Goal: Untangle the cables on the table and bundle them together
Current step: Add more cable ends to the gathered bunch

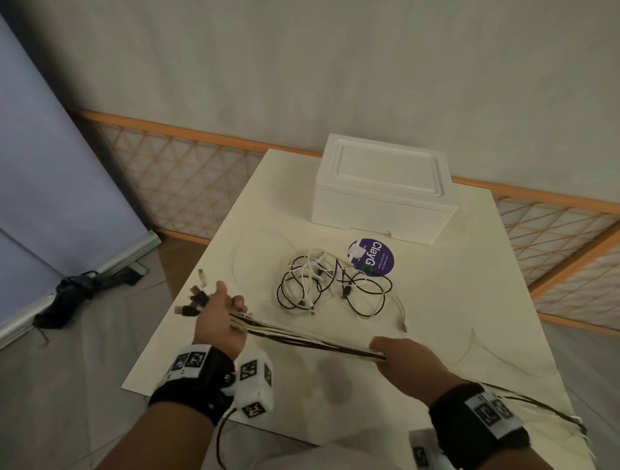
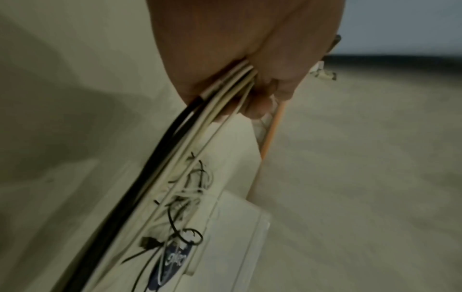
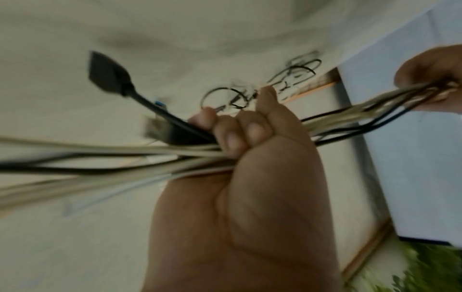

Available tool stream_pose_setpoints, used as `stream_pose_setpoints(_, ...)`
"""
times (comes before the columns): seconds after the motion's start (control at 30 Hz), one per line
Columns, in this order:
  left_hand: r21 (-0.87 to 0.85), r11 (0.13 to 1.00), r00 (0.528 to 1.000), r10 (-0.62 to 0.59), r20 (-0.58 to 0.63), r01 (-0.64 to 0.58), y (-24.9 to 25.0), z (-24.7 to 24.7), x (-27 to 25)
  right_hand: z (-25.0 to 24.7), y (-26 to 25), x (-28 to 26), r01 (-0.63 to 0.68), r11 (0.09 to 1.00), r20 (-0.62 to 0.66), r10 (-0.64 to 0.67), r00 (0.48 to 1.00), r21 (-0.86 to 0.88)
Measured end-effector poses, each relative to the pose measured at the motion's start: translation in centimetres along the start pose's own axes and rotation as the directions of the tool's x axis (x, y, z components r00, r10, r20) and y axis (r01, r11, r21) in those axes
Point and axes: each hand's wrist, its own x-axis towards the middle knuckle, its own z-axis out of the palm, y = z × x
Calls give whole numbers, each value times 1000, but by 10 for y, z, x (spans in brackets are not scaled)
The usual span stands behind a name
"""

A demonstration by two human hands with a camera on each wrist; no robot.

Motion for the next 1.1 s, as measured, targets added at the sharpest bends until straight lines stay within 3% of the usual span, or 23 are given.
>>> stream_pose_setpoints(0.13, -110, 991, 995, -81, -52, 75, -16, -7, -1, 12, 13, -7, -25, 999, -26, 25, 999, 35)
stream_pose_setpoints(0.2, -75, 991, 994, -106, 14, 107, -26, 4, -10, 13, 20, -7, -76, 997, 24, 75, 997, 19)
stream_pose_setpoints(0.3, 16, 985, 977, -175, 122, 174, -38, 18, -20, 5, 29, -9, -146, 989, 199, 149, 969, -32)
stream_pose_setpoints(0.37, 48, 977, 960, -211, 182, 206, -43, 25, -24, -12, 21, -11, -117, 990, 222, 130, 966, -74)
stream_pose_setpoints(0.47, 94, 972, 927, -234, 292, 216, -44, 33, -31, -39, -7, -1, -15, 998, 45, 12, 999, 66)
stream_pose_setpoints(0.53, 113, 971, 907, -239, 347, 212, -43, 38, -37, -47, -35, 12, 58, 973, -68, -44, 997, 225)
stream_pose_setpoints(0.63, 144, 966, 877, -257, 406, 217, -44, 46, -51, -47, -76, 26, 201, 902, -137, -160, 978, 383)
stream_pose_setpoints(0.7, 132, 970, 877, -241, 416, 204, -45, 47, -56, -46, -93, 32, 269, 869, -273, -164, 948, 415)
stream_pose_setpoints(0.77, 132, 976, 887, -212, 411, 172, -46, 45, -57, -49, -100, 38, 262, 840, -379, -74, 923, 475)
stream_pose_setpoints(0.87, 235, 963, 857, -228, 462, 129, -44, 42, -61, -55, -99, 48, 253, 687, -383, 40, 923, 681)
stream_pose_setpoints(0.93, 285, 950, 820, -261, 510, 126, -44, 39, -63, -62, -97, 53, 268, 610, -372, 47, 927, 746)
stream_pose_setpoints(1.1, 376, 919, 783, -319, 534, 118, -40, 36, -61, -78, -100, 52, 334, 649, -385, -67, 920, 684)
